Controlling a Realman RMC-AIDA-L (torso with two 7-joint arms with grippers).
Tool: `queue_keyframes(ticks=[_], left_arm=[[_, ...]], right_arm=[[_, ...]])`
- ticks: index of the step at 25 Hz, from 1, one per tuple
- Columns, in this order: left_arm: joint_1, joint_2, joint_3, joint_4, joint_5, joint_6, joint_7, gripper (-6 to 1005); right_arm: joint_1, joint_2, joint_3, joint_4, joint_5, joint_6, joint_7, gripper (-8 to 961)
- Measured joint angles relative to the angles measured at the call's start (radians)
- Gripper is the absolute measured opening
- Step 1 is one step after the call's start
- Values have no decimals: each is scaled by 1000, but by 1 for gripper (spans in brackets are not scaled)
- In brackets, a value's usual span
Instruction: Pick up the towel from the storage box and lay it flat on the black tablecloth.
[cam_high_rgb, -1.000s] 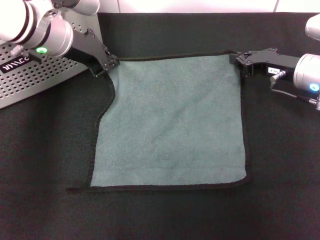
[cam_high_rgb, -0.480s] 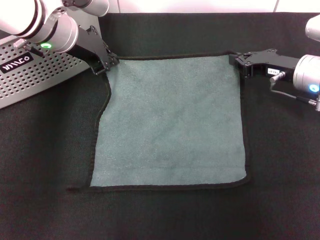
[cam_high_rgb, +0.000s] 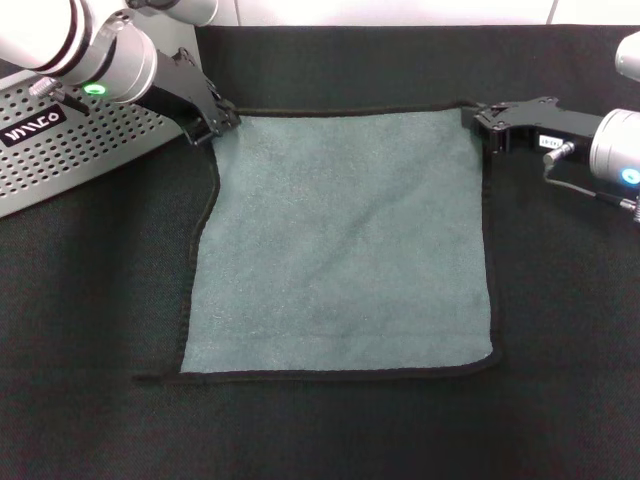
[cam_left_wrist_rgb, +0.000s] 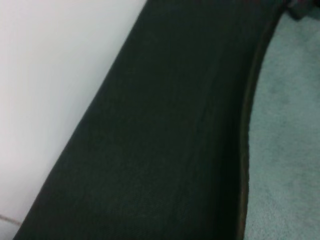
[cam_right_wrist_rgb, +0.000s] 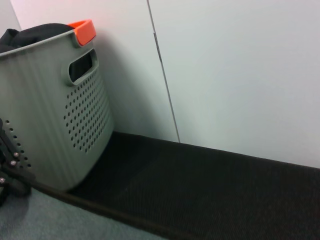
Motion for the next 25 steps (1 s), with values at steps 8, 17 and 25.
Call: queue_keyframes(ticks=[8,17,25], left_arm=[[7,-2,3,5,-6,-12,-22,233],[8,-3,3,5,-10,-10,-23,459],[31,-4,-1,48,-139,66,-15,461]], right_arm=[[1,-3,1,-5,-11,2,32,81],[-6,-2,3,-6,-8,1,31,417],[-113,-1,-1,-148,-18,134,9,757]])
